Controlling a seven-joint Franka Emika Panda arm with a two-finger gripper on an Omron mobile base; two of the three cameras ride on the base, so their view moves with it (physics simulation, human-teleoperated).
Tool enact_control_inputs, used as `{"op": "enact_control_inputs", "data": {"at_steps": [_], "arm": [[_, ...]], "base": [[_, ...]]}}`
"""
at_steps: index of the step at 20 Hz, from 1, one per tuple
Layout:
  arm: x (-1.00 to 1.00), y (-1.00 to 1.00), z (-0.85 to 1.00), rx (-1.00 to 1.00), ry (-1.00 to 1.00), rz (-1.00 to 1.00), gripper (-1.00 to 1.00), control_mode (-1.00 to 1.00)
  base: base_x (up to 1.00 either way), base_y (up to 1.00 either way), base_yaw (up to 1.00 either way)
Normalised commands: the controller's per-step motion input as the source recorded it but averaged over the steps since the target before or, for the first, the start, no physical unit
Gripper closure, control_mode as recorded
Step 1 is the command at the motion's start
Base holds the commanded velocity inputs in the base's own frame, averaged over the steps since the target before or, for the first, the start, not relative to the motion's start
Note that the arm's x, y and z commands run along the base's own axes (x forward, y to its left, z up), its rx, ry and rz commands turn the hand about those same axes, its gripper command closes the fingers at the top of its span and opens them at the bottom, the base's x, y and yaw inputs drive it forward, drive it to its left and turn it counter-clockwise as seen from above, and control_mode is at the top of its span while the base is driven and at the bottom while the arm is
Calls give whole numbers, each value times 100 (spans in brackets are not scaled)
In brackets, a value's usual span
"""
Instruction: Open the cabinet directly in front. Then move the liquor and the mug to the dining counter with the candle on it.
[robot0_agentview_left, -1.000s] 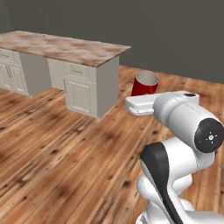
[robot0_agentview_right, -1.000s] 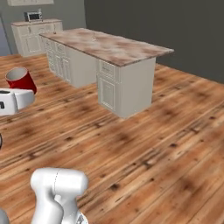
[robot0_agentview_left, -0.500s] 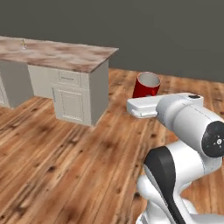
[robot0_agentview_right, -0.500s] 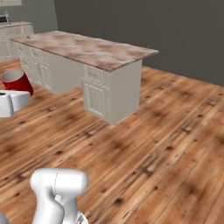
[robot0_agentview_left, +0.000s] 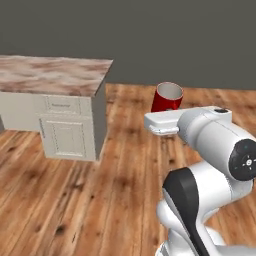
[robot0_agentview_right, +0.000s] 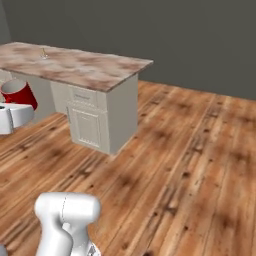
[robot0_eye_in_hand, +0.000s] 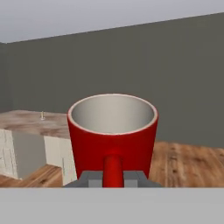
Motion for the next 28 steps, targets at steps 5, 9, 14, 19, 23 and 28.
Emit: {"op": "enact_control_inputs", "data": {"at_steps": [5,9,14,19,23,28], "arm": [[0,0,0,0,0,0,100,100],[0,0,0,0,0,0,100,100],[0,0,0,0,0,0,100,100],[0,0,0,0,0,0,100,100],[0,0,0,0,0,0,100,100],[0,0,0,0,0,0,100,100]], "base": [[100,100,-31],[100,100,-20],[100,100,-15],[99,100,-16],[67,100,-14],[9,100,-7]]}}
